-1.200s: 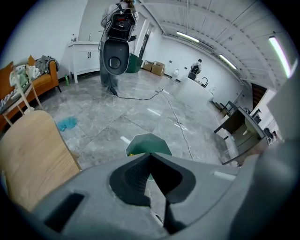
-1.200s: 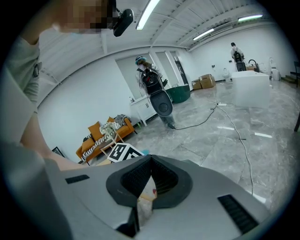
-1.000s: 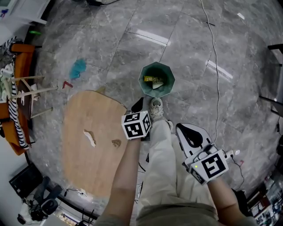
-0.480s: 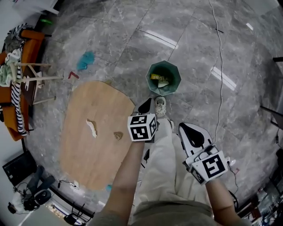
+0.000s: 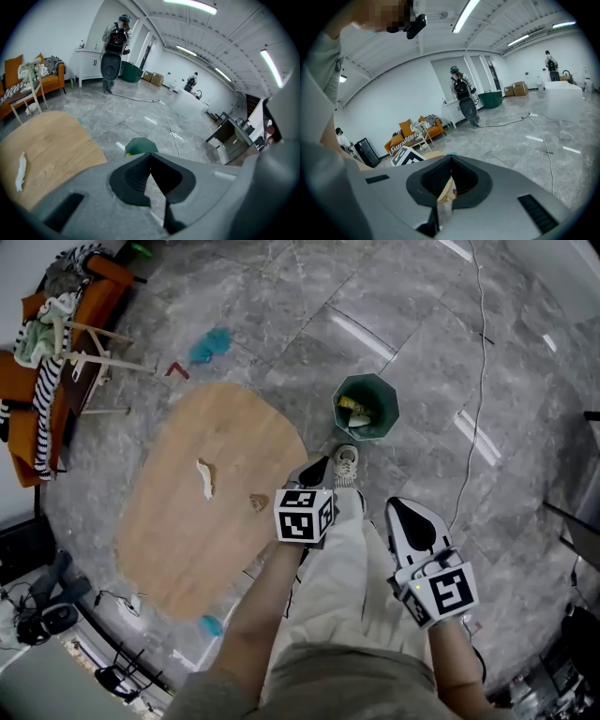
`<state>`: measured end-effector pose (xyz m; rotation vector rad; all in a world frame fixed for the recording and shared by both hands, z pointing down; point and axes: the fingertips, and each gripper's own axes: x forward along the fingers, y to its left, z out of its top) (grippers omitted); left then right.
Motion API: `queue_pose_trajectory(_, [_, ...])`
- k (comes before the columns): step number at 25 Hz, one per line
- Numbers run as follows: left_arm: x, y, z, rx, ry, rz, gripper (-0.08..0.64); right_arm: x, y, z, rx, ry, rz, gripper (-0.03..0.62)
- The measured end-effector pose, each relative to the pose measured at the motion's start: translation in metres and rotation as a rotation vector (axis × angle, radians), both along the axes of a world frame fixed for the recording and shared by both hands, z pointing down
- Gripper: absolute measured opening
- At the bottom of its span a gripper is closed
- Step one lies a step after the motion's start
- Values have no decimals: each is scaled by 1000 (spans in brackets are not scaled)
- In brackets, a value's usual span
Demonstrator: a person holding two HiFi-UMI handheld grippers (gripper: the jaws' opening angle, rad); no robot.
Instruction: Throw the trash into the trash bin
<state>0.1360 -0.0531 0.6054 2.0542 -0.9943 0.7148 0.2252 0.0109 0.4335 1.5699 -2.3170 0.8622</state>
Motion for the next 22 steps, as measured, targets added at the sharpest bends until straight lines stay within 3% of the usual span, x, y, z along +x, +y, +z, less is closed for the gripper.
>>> queue_pose_trajectory(10, [-50, 38, -44, 6, -8, -85, 11, -33, 17, -45, 45, 38, -94, 8])
queue_pose_trajectory(14, [-72, 51, -69, 4, 1, -134, 11, -44, 28, -66, 22, 77, -130, 8])
queue_pose_trajectory(22, [-106, 68, -125, 49, 23, -221, 11, -67, 37, -107, 108, 86, -225, 8])
